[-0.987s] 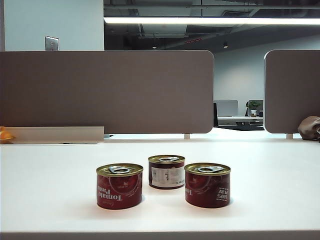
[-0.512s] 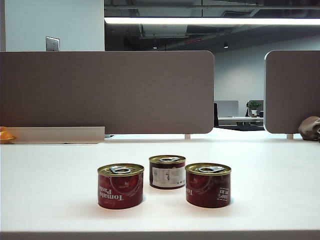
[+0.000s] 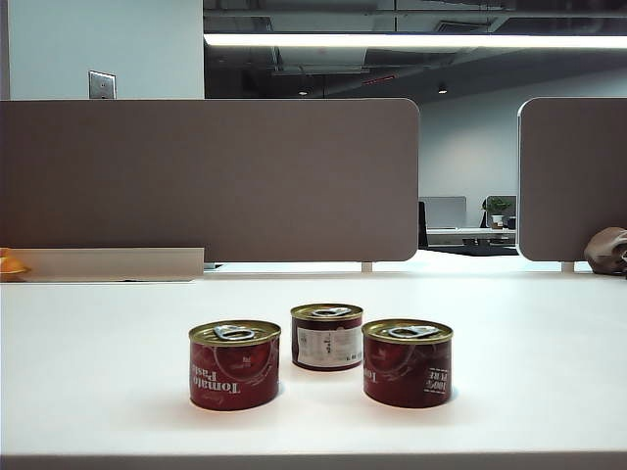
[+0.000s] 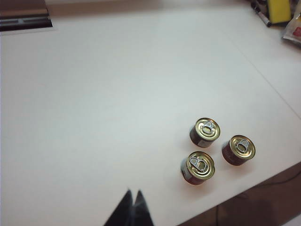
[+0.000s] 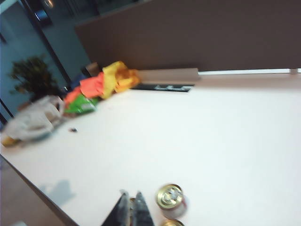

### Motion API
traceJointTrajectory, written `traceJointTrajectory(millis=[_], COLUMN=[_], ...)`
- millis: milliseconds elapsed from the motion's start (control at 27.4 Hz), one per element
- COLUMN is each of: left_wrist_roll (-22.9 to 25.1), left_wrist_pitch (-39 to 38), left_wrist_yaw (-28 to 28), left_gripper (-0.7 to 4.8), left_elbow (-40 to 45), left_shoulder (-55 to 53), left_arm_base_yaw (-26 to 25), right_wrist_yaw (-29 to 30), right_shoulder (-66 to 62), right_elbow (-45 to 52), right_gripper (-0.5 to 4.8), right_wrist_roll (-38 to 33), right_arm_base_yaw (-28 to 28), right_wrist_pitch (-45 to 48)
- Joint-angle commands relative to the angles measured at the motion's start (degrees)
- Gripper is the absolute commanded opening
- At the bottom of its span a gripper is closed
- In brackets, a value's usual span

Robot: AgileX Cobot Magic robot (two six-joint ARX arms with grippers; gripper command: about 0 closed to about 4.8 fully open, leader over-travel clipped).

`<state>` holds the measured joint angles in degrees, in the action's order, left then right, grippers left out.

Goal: Pick up the cans one by one and stack them together.

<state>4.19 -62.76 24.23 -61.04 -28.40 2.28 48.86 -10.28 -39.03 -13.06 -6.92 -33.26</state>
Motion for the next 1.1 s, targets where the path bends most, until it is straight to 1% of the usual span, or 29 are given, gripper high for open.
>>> traceJointTrajectory(millis=[37,183,292,329,402,475,512,548,585,621,731,767,877,914,950,987,1023,1096], left_wrist_roll=[0.33,0.28,0.31,0.31,0.31,0.33,0.31,0.31,0.31,0.28,0.28,0.28,0.26,0.24,0.15,-0.20,-0.20,-0.17], left_wrist_pitch=[1.25,2.03,3.48,4.09,4.17,4.17,4.26,4.50,5.46,6.56,7.82,8.17,8.76,8.68,8.46,8.11,7.72,6.60], left_wrist_yaw=[0.44,0.44,0.44,0.63,0.63,0.63,0.66,0.66,1.16,3.39,6.23,6.54,6.78,6.86,6.88,6.84,6.91,6.86], left_gripper=[-0.06,-0.06,-0.06,-0.05,-0.05,-0.05,-0.06,-0.05,-0.05,-0.05,-0.06,-0.05,-0.06,-0.05,-0.05,-0.05,-0.05,-0.05], left_elbow=[-0.15,0.22,2.19,4.02,6.21,8.44,10.54,11.41,13.35,15.08,16.41,16.57,16.52,16.52,16.52,16.52,16.52,16.52], left_shoulder=[-1.29,-2.25,-2.60,-2.60,-2.60,-2.60,-2.60,-2.60,-2.60,-2.60,-2.60,-2.60,-2.58,-2.58,-2.60,-2.58,-2.54,-2.47], left_arm_base_yaw=[-0.02,-0.02,-0.02,-0.02,-0.02,-0.02,-0.02,-0.02,-0.02,-0.02,-0.02,-0.02,0.02,0.04,0.07,0.33,0.74,1.88], right_wrist_yaw=[-3.58,-6.88,-10.75,-11.87,-11.93,-13.86,-17.55,-19.37,-23.63,-27.43,-32.74,-35.15,-42.91,-45.22,-46.93,-47.95,-48.15,-48.11], right_shoulder=[-3.61,-7.69,-11.30,-13.31,-15.32,-17.42,-19.78,-20.90,-24.09,-27.65,-34.51,-37.38,-44.78,-47.06,-49.24,-51.95,-53.96,-58.38], right_elbow=[-1.11,-1.86,-1.97,-2.01,-2.01,-2.12,-2.75,-3.23,-4.52,-6.19,-9.60,-10.95,-13.99,-14.78,-15.56,-16.50,-17.25,-18.86], right_gripper=[0.22,0.22,0.22,0.22,0.22,0.23,0.23,0.23,0.23,0.24,0.23,0.23,0.25,0.38,0.67,1.00,1.20,1.22], right_wrist_roll=[6.51,16.59,22.05,24.98,27.41,29.31,31.19,31.45,31.80,31.80,32.79,32.85,32.81,32.81,32.81,32.81,32.81,32.76], right_arm_base_yaw=[0.02,0.42,0.42,0.57,1.79,4.00,7.21,9.03,13.62,18.49,27.63,31.32,39.60,41.40,42.77,44.13,44.98,46.10], right_wrist_pitch=[-4.50,-9.97,-14.29,-16.63,-18.21,-19.02,-19.91,-20.37,-20.96,-21.16,-21.03,-20.79,-19.74,-19.17,-18.64,-17.88,-17.42,-16.20])
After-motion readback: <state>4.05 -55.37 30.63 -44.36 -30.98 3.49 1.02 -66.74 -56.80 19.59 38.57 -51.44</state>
